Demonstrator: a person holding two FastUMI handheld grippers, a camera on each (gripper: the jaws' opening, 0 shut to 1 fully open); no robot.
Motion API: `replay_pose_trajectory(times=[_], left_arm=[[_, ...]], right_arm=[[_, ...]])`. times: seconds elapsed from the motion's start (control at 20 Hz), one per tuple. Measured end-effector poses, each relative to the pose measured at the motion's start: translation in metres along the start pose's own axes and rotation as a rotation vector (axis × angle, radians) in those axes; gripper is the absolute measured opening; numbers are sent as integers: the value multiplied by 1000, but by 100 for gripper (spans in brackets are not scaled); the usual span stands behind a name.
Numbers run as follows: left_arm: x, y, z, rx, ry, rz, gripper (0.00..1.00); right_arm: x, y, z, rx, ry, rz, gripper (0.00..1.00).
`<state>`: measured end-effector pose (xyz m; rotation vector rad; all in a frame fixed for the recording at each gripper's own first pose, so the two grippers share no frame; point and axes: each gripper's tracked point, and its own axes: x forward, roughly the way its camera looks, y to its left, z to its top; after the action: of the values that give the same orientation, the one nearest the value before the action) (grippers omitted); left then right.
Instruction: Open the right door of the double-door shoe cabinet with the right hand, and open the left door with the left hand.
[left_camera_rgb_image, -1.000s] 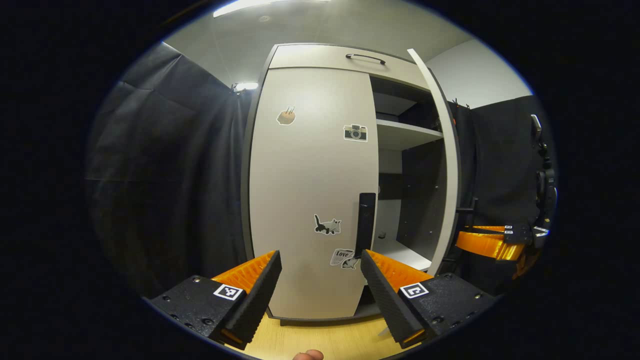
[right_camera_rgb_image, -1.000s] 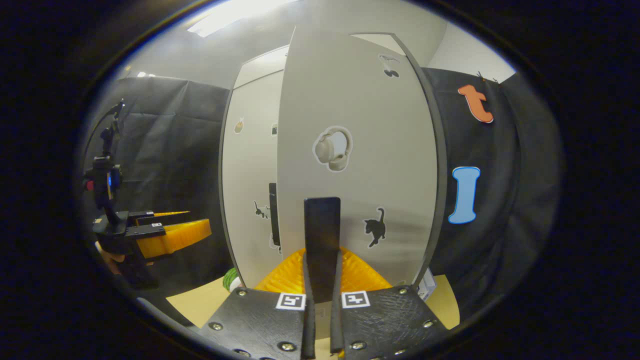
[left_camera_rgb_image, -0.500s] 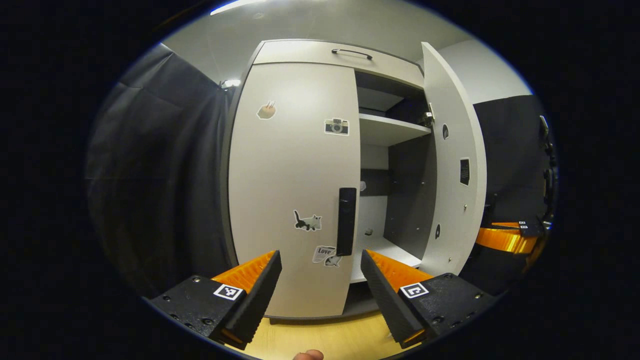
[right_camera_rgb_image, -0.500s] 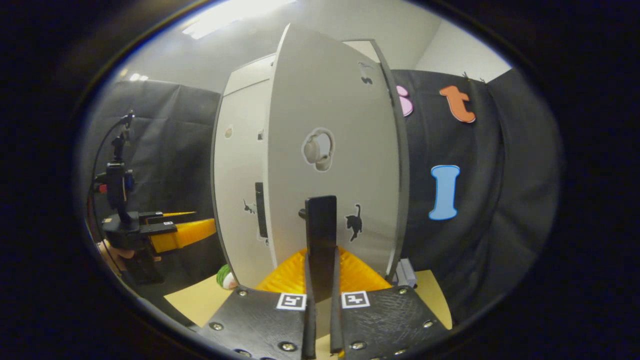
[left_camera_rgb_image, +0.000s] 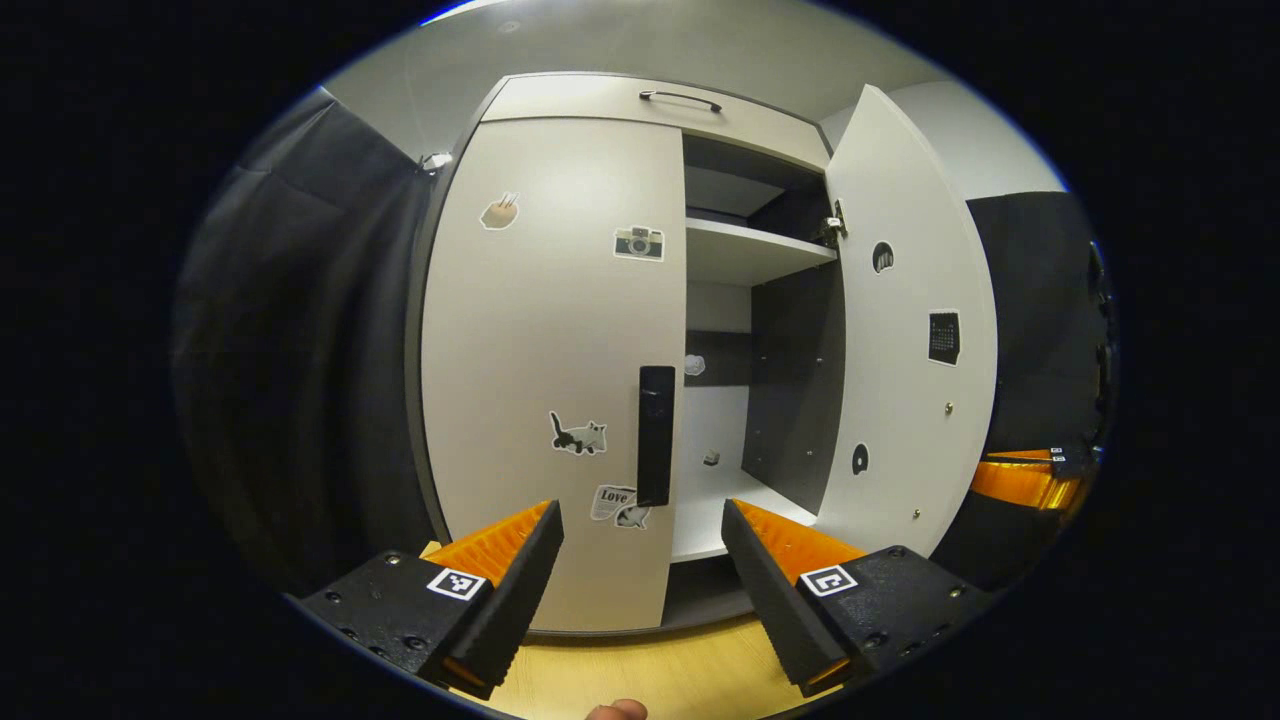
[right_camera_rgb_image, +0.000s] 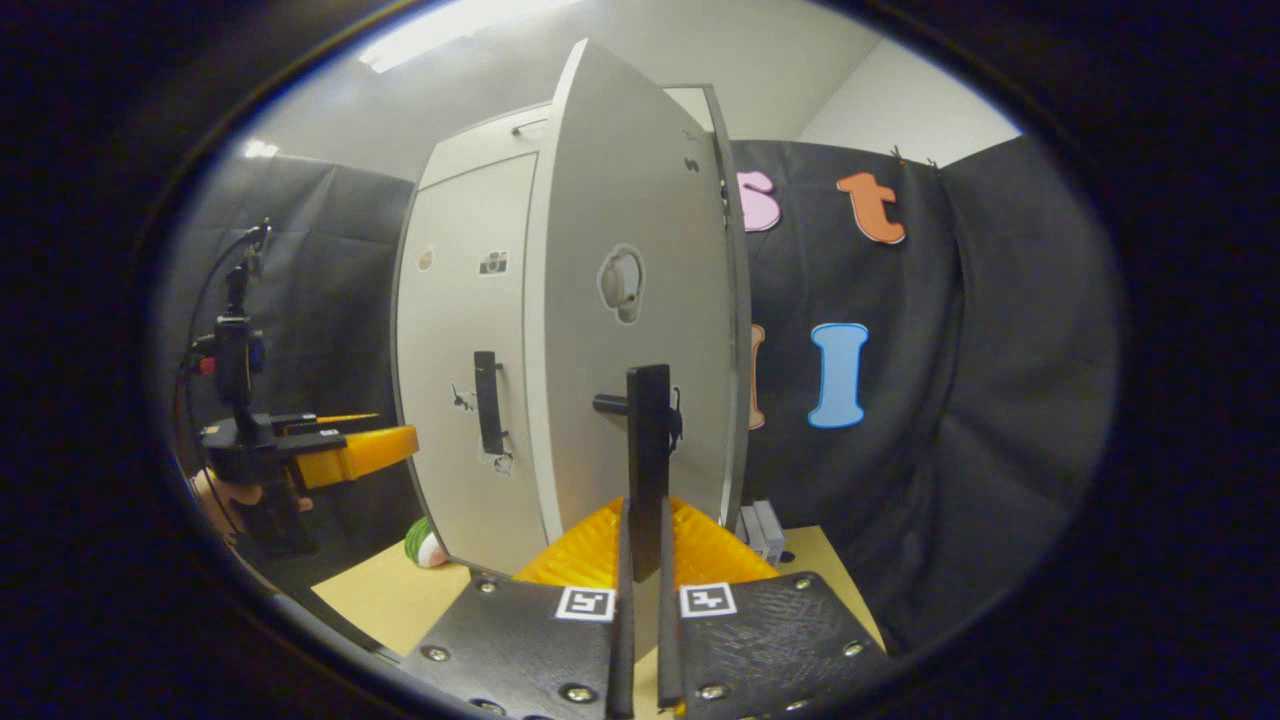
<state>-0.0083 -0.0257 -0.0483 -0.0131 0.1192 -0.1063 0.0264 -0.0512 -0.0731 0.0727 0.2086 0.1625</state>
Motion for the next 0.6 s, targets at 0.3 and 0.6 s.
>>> replay_pose_trajectory(times=[0.3, 0.6], left_arm=[[-7, -7, -3, 4, 5, -20, 99], [-8, -17, -3, 2, 8, -37, 99]], right_arm=[[-4, -16, 1, -11, -18, -83, 9], [-30, -47, 14, 7, -75, -173, 9]])
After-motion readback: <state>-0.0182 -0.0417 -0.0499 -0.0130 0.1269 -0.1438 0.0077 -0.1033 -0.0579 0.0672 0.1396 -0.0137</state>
